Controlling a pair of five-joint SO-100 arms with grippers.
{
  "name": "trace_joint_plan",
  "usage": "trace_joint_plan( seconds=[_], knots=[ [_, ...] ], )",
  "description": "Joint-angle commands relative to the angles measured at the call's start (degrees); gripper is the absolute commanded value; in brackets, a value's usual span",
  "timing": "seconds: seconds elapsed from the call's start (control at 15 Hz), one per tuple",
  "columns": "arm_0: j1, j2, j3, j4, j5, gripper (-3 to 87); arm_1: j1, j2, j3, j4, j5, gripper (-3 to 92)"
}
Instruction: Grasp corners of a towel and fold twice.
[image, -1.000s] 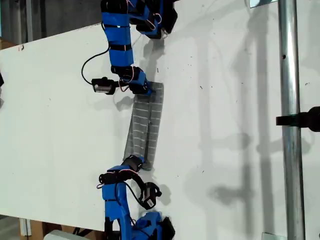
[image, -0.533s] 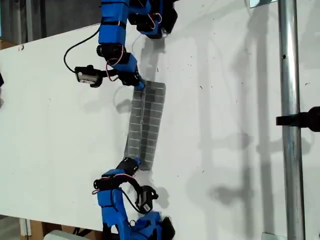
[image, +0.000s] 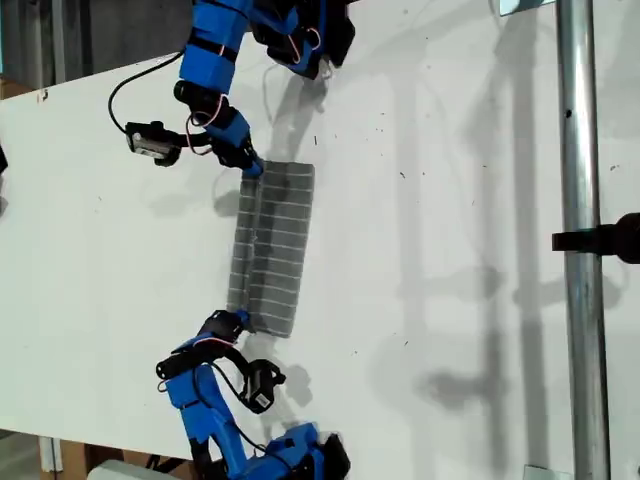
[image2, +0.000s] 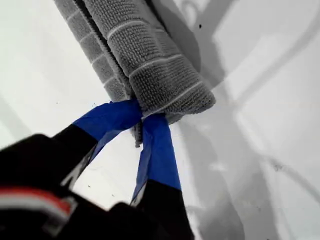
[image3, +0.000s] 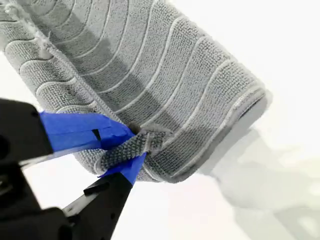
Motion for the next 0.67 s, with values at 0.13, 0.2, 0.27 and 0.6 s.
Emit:
trace_joint_plan(
  seconds=[0.13, 0.2, 0.27, 0.6],
  knots=[
    [8.7, -2.1, 3.8, 1.9, -8.3, -3.0, -10.7, 0.7, 8.5, -9.6, 10.0, -0.2],
    [10.8, -2.9, 3.9, 3.1, -9.8, -3.0, -12.7, 0.1, 10.0, -11.5, 12.3, -0.2],
    [11.8, -4.0, 4.6, 2.9, -10.8, -3.0, -13.4, -0.9, 11.5, -13.4, 13.6, -0.2],
    [7.8, -8.6, 6.2, 3.3, -11.4, 22.6, -11.5, -4.3, 15.5, -18.1, 15.7, 6.7]
  ],
)
